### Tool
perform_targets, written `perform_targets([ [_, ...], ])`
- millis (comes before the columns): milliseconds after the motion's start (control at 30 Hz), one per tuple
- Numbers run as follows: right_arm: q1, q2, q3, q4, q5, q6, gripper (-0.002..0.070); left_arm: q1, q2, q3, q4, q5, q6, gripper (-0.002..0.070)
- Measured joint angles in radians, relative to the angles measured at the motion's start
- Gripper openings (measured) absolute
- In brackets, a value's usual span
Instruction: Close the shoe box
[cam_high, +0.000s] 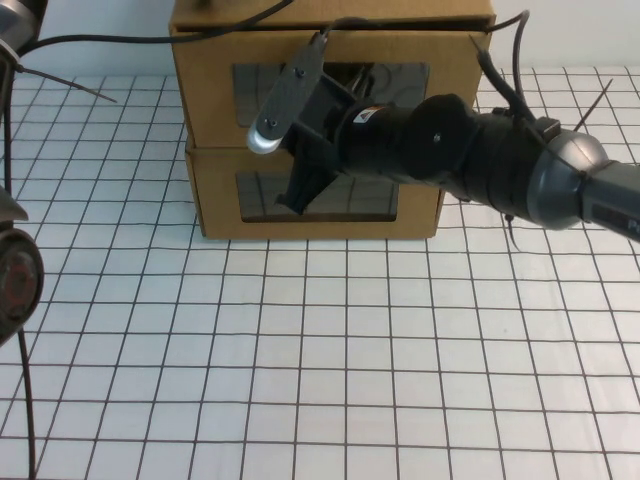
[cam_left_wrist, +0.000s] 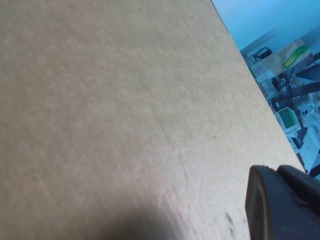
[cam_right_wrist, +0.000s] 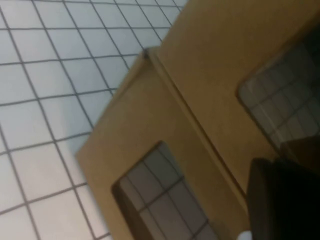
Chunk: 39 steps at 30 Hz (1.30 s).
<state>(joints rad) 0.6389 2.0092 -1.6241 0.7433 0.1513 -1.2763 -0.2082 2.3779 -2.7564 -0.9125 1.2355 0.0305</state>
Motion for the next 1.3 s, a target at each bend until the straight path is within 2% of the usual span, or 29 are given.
perform_targets([
  [333, -0.016, -0.038, 0.0, -0.002, 0.038, -0.001, -0.0013, 0.0, 0.0, 0.0, 0.002, -0.004, 0.002, -0.0005],
  [600, 0.001, -0.229, 0.002, -0.002, 0.107, -0.001, -0.0013, 0.0, 0.0, -0.009, 0.004, -0.002, 0.002, -0.0005],
  [900, -0.001, -0.426, 0.104, -0.03, 0.155, -0.001, -0.0013, 0.0, -0.028, -0.007, 0.018, 0.012, 0.035, -0.0005],
  [1133, -0.065, -0.598, 0.109, -0.03, 0.187, 0.082, -0.0013, 0.016, -0.165, -0.001, 0.027, 0.026, 0.06, -0.0005],
  [1300, -0.158, -0.688, 0.109, -0.032, 0.303, 0.187, -0.0013, 0.02, -0.333, -0.001, 0.165, 0.032, 0.068, -0.0005],
])
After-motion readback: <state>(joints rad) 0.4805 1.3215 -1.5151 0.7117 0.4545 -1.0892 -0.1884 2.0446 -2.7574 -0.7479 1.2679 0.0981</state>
